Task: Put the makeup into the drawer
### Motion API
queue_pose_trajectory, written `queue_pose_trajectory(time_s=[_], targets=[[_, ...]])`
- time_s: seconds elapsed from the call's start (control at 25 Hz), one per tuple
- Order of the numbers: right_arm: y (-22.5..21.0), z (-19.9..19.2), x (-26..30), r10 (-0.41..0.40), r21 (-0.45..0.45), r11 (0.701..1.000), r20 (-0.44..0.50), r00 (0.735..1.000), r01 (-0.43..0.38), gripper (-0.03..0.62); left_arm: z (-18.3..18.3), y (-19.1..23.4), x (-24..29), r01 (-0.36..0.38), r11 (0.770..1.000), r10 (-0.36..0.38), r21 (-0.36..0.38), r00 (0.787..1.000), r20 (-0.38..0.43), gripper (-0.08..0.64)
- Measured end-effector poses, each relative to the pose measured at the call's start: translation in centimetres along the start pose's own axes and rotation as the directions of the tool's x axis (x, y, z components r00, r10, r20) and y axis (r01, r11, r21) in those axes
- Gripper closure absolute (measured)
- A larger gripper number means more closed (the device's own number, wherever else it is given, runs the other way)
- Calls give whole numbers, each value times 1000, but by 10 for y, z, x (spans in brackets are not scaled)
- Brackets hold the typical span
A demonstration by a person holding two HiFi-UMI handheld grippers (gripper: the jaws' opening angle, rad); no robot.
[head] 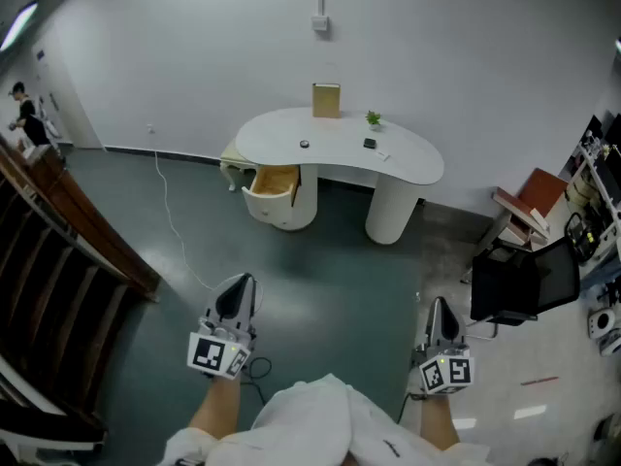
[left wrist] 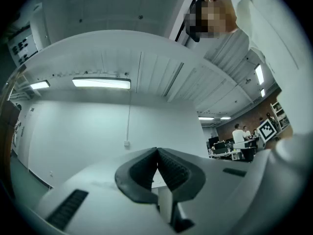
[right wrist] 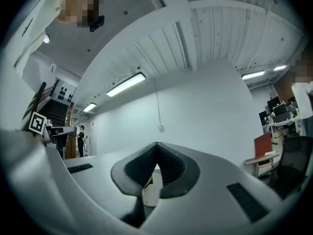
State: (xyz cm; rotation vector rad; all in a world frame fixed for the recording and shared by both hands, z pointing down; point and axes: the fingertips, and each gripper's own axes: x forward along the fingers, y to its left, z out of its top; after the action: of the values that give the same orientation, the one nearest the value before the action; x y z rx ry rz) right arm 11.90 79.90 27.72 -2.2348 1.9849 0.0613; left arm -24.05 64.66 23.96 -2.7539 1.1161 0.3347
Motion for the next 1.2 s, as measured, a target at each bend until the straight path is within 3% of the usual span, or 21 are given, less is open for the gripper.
queue_pose_trajectory(time_s=[0.44,0.6,0.76,0.8,0.92,0.96,1.2], targets=[[-2,1,-5,-9,19,1000,7,1000,9,575,1,-4,5,20,998,-20,-57,1000,2,535],[3,-2,-3,15,28,999,8,1000,-15,575,0,-3,6,16,1000,-16,-23,1000,-4,535],[14,-5,1,27,26,999,2,1000,-27,575,-4,2,8,27,998,-27,-50,1000,-7,530],[17,-6,2,29,25,999,2,1000,-29,575,-6,4,8,27,998,-28,-55,1000,-11,496],[25,-8,5,33,18,999,4,999,-33,575,-13,12,10,18,996,-21,-91,999,-30,269],[28,-8,7,32,16,999,5,999,-32,575,-16,14,11,15,995,-19,-100,999,-36,237],[51,-8,17,33,14,999,7,999,-33,575,-23,29,11,32,991,-39,-130,998,-51,195]])
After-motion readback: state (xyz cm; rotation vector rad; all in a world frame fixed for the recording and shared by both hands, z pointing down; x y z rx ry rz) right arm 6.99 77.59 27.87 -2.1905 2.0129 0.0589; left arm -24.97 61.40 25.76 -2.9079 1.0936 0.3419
